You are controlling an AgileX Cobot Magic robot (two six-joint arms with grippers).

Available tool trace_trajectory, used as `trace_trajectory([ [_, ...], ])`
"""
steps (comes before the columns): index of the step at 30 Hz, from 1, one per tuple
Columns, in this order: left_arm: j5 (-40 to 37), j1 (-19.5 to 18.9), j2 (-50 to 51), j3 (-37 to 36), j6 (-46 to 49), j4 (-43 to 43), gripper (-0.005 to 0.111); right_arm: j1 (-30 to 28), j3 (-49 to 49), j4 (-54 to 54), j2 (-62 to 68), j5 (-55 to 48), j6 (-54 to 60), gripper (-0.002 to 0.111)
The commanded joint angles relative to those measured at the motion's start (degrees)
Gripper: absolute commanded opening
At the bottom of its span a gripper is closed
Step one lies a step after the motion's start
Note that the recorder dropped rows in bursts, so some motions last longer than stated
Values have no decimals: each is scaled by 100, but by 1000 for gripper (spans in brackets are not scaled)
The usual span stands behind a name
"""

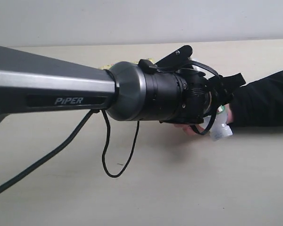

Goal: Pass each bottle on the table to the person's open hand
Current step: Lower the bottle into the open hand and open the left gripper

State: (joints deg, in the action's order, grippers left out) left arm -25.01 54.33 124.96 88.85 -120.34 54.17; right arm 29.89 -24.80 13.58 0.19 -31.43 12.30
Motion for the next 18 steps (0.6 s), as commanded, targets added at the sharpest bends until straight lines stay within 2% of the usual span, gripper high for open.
trace_trajectory([
  [1,153,-10,66,-17,46,70,0,4,43,-2,-19,73,-11,0],
  [8,237,-10,141,-17,45,43,0,4,43,-2,-19,73,-11,0],
  [10,262,-10,141,-17,45,43,3,4,43,-2,-19,73,-11,0],
  [14,266,-10,149,-17,45,43,23,4,43,-2,-19,73,-11,0],
  [18,347,-10,149,-17,45,84,52,4,43,-2,-19,73,-11,0],
])
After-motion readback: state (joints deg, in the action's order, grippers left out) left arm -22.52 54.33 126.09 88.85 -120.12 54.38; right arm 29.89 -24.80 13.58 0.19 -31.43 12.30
